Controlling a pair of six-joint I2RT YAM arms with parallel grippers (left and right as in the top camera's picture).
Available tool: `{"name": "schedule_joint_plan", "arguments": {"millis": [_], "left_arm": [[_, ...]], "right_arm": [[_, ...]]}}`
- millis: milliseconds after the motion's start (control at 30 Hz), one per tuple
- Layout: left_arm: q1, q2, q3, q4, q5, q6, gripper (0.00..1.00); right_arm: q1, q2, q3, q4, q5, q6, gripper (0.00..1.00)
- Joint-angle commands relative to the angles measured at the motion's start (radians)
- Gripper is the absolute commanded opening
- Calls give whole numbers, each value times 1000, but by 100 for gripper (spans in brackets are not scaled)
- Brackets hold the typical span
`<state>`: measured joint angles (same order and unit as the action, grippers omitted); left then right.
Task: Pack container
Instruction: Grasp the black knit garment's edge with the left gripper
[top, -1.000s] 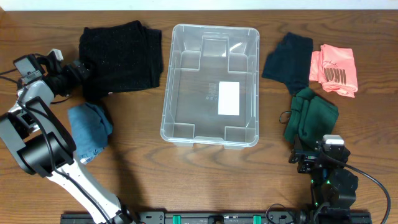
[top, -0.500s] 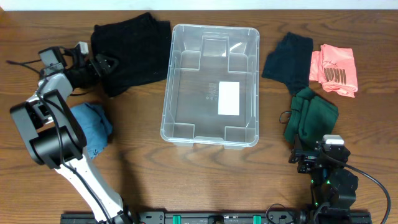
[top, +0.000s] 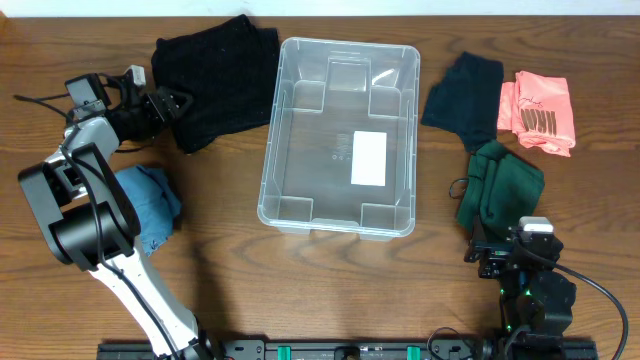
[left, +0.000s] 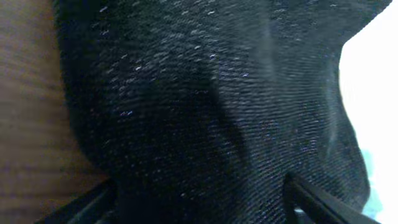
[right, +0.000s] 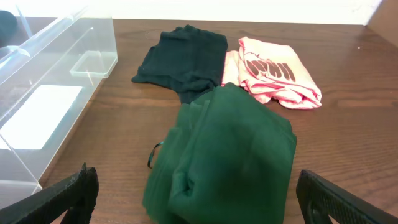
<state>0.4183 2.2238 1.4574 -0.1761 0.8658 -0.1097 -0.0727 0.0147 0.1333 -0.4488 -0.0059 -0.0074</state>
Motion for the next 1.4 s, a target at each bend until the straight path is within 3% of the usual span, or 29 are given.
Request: {"name": "schedule_joint_plan", "arguments": {"millis": [0, 167, 633, 1133, 1367], "left_arm": [[18, 21, 2, -43, -101, -1, 82], [44, 21, 2, -127, -274, -1, 83], [-67, 21, 2, -78, -271, -23, 92], [-41, 33, 0, -51, -123, -129, 92], [35, 126, 0, 64, 102, -213, 93]], "right_arm": [[-5, -6, -5, 0, -2, 14, 99], [-5, -6, -5, 0, -2, 14, 99], [-5, -6, -5, 0, -2, 14, 99], [-5, -6, -5, 0, -2, 14, 99], [-5, -6, -5, 0, -2, 14, 99]]}}
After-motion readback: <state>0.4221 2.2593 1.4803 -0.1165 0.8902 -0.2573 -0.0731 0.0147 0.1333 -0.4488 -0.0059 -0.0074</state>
